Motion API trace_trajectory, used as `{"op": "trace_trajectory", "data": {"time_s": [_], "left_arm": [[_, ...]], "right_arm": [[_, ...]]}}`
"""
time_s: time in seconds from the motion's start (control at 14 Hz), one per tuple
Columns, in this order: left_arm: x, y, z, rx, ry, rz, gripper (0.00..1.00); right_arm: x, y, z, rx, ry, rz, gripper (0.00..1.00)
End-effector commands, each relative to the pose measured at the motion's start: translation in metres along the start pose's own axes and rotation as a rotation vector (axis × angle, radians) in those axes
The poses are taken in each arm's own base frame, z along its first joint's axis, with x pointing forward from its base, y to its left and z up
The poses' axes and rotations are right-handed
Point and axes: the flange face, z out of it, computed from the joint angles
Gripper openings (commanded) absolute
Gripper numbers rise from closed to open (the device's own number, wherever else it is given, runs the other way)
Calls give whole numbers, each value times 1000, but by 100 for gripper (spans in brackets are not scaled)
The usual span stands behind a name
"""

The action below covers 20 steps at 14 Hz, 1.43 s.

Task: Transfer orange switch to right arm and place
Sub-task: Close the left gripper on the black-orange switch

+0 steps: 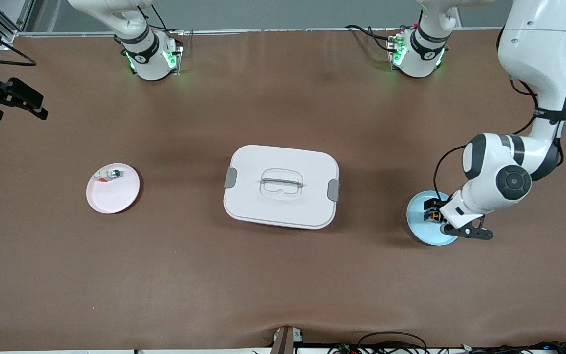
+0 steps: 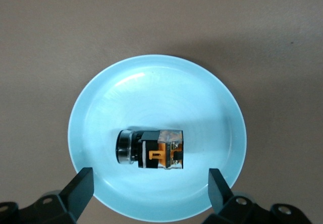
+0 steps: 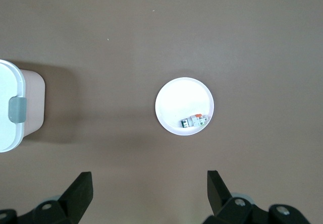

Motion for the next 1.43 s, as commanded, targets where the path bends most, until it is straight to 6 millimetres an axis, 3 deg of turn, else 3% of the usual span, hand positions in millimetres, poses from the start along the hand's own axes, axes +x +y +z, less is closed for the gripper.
{"op": "trace_trajectory", "data": {"time_s": [0.0, 0.43, 0.64, 1.14, 1.21, 1.36], "left_arm": [[3, 0, 12, 12, -5, 26, 100], [11, 0, 39, 9, 0, 46, 100], [12, -3, 50, 26, -1, 63, 100], [14, -2, 53, 28, 19, 64, 100], [14, -2, 53, 28, 19, 63, 74], [14, -3, 52, 27, 20, 54, 43]], "right_arm": [[-3, 3, -5, -16, 11, -4, 100], [-4, 6, -5, -17, 8, 7, 100], [-5, -2, -2, -18, -1, -3, 100], [-5, 2, -1, -50, -5, 3, 100], [-5, 2, -1, -50, -6, 6, 100], [-5, 3, 1, -41, -13, 19, 100]]}}
